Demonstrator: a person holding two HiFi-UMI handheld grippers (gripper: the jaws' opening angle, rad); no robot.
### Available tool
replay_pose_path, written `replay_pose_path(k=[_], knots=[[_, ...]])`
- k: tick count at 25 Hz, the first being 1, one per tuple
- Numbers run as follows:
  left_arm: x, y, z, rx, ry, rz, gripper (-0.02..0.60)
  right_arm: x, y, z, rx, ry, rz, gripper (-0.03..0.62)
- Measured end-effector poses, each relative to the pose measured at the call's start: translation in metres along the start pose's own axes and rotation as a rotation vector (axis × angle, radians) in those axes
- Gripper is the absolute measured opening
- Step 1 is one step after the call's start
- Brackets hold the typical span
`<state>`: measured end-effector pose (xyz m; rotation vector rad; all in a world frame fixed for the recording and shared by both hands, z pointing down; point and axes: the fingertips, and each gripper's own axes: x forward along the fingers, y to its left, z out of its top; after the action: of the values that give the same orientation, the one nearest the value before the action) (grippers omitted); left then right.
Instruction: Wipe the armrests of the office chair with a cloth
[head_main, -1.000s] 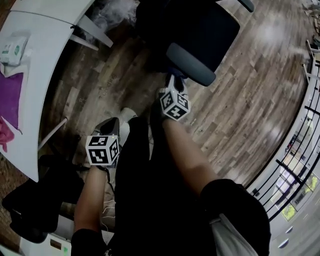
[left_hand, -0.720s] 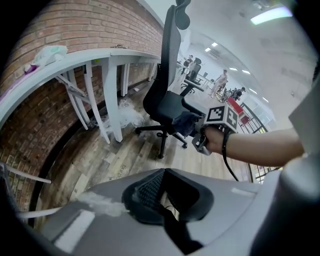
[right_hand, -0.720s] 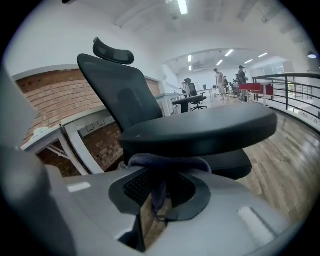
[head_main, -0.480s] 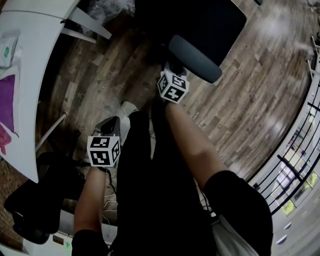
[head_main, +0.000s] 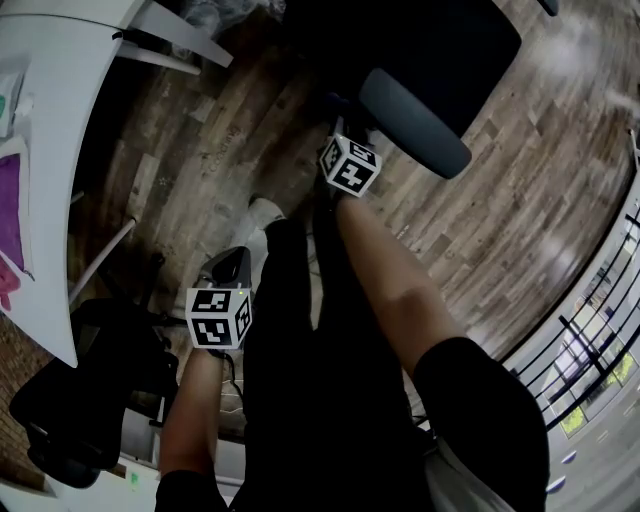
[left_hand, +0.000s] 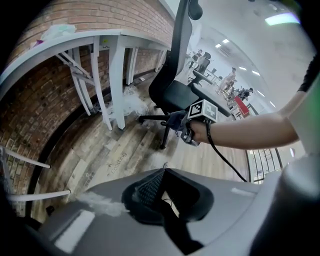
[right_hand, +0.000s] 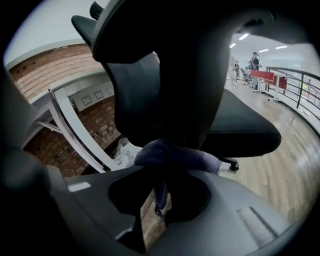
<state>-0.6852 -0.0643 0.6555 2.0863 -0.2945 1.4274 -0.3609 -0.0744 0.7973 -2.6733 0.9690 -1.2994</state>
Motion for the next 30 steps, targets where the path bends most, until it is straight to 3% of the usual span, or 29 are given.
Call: replay_pose_path(k=[6,10,16,22,30], knots=[[0.015,0.002,-0.003,0.042,0.001,0.028,0.006,0.026,-0.018,-0.025,-0.051,0.034,0.027,0.098],[0.024,-0.004,-0.004,0.042,-0.005,0.015,0.006,0.031,-0.038,-0.030,-0.048,0.053,0.000,0.124],[0.016,-0.016,-0.001,0.048,-0.007,-0.020,0.006,-0.007,-0.053,-0.006,-0.012,0.007,-0.058,0.077],[-0.004,-0.021,0.018,0.082,-0.040,-0.024,0.006,-0.051,-0.051,0.023,0.143,-0.056,-0.034,0.066],[-0.036,-0.025,0.036,0.130,-0.074,-0.028,0.006,-0.101,-0.022,0.036,0.156,-0.077,0.058,0.066]])
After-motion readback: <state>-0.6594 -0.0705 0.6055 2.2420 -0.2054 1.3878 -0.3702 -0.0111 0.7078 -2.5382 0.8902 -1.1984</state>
